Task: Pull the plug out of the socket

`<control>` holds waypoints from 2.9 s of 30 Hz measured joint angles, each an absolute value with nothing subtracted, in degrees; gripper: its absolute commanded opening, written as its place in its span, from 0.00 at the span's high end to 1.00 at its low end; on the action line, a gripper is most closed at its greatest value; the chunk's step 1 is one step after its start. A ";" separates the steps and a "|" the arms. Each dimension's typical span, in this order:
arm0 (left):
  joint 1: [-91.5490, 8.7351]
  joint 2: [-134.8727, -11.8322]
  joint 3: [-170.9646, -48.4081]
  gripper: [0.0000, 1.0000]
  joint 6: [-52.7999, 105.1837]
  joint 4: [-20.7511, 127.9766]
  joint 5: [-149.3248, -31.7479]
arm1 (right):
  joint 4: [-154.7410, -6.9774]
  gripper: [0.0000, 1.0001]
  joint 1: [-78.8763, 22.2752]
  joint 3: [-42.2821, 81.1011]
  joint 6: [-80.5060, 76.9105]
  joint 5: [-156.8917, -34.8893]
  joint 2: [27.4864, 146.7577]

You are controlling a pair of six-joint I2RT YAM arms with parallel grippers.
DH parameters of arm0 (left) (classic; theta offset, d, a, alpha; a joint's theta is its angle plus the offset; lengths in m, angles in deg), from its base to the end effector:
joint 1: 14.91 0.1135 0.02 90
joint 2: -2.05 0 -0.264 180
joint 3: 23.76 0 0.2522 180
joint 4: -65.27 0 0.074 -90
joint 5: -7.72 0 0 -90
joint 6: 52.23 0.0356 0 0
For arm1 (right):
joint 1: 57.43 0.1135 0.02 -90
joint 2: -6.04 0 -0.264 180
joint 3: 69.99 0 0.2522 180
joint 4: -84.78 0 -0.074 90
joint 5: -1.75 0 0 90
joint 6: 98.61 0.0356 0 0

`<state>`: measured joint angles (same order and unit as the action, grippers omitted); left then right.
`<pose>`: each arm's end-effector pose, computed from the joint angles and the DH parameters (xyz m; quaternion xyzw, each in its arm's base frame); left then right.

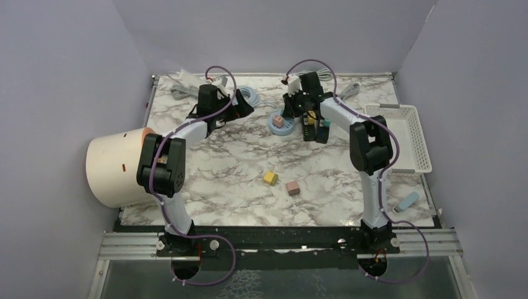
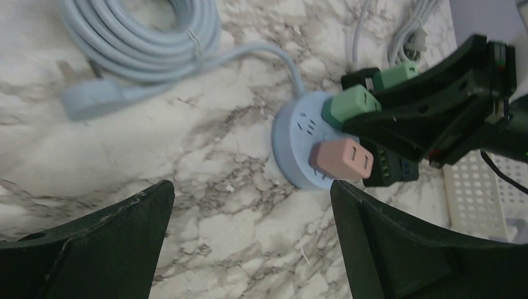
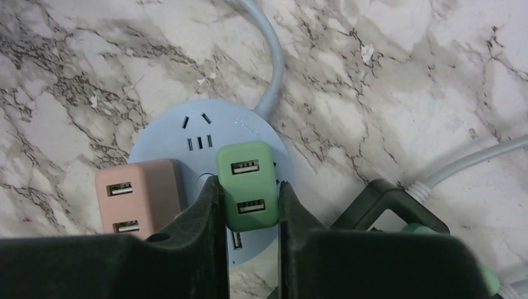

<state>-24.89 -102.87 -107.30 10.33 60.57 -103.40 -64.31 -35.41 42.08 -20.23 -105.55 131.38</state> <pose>0.4105 -0.0853 0.2295 -0.0307 0.8391 -0.3142 0.4430 0.4555 0.1956 0.1957 -0.3196 0.8547 0.1728 0.3707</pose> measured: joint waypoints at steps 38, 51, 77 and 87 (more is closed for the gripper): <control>-30.76 -100.18 -99.54 0.01 -3.09 82.62 -108.58 | -63.96 0.99 -35.38 42.14 9.19 -114.71 129.15; -35.51 -99.09 -92.50 0.01 -5.17 81.40 -102.35 | -64.61 0.99 -35.58 42.21 12.84 -113.07 127.05; -37.89 -103.31 -96.45 1.00 -16.27 84.98 -101.10 | -66.84 0.99 -35.10 42.10 15.24 -114.47 122.57; -38.02 -104.88 -97.31 1.00 -18.39 90.03 -100.73 | -64.85 0.99 -34.90 40.92 12.34 -106.88 117.06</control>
